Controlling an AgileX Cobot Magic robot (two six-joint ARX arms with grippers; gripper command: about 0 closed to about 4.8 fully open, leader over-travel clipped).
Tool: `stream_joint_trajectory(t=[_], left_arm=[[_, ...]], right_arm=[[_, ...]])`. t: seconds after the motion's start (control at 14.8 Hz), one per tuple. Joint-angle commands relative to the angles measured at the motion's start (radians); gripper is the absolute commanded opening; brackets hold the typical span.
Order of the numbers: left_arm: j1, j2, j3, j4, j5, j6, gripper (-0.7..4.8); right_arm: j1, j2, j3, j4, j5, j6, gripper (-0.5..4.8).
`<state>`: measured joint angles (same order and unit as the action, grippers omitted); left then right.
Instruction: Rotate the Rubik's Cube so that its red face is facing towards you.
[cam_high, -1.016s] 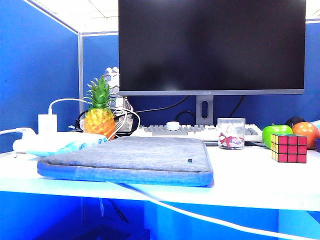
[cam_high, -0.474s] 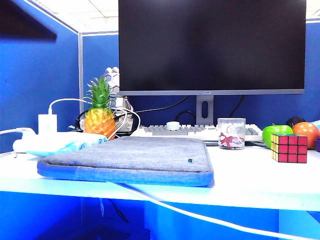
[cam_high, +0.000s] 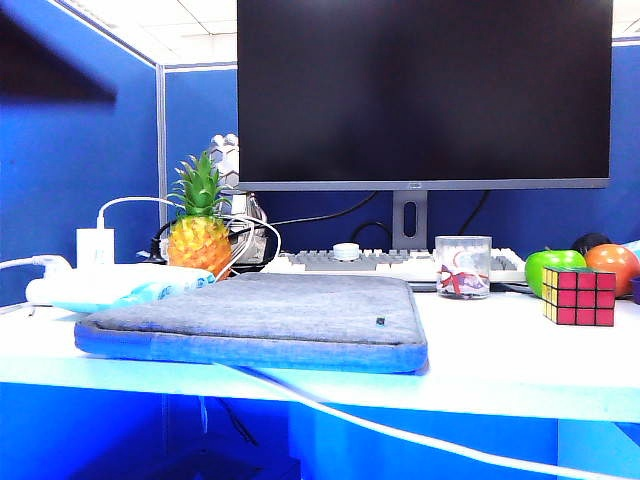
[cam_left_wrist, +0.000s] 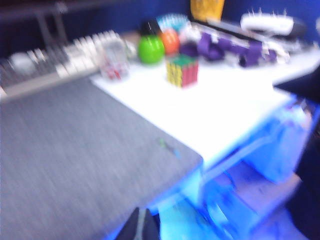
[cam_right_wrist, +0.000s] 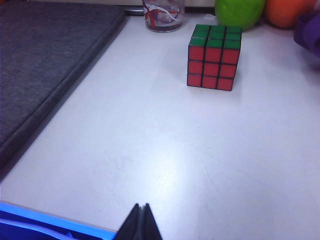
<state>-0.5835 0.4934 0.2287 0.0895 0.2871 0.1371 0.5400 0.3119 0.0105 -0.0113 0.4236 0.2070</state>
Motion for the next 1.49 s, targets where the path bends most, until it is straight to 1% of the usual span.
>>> stream_joint_trajectory(t=[0.07,0.2,0.41,0.47,0.54,0.95,1.08,1.22,1.35,1.49], left_arm=[[0.0,-0.001,-0.018,0.007,-0.002,-0.05,0.27],[0.001,-0.001,-0.017,0.018,-0.002,-0.06,0.27],[0.001,-0.002,-0.016,0.087,-0.003,-0.075,0.27],[0.001,-0.002,-0.016,0.093,-0.006,-0.067,0.27],[0.001,-0.002,-0.017,0.09,-0.026,-0.06,0.27],[0.001,-0.002,-0.017,0.068,-0.021,-0.06,0.27],[0.002,-0.041,-0.029,0.053,-0.02,-0.06,0.27],[0.023,-0.119,-0.051,0.046,-0.014,-0.06,0.27],[0.097,-0.198,-0.069,0.04,0.006,-0.06,0.27],[0.177,-0.202,-0.069,0.039,0.005,-0.06,0.27]], right_arm=[[0.0,0.0,-0.009,0.024,0.001,0.0,-0.01],[0.0,0.0,-0.009,0.023,0.002,-0.001,-0.01],[0.001,0.0,-0.009,-0.013,0.003,-0.001,-0.01],[0.0,0.0,-0.009,-0.019,0.004,-0.001,-0.01],[0.0,0.0,-0.009,-0.019,0.004,-0.001,-0.01],[0.0,0.0,-0.009,-0.019,0.004,-0.001,-0.01],[-0.003,-0.07,-0.009,-0.055,0.004,-0.001,-0.01],[-0.05,-0.17,-0.01,-0.082,-0.026,-0.001,-0.01],[-0.138,-0.27,-0.01,-0.084,-0.04,-0.001,-0.01],[-0.25,-0.293,-0.01,-0.083,-0.043,-0.001,-0.01]])
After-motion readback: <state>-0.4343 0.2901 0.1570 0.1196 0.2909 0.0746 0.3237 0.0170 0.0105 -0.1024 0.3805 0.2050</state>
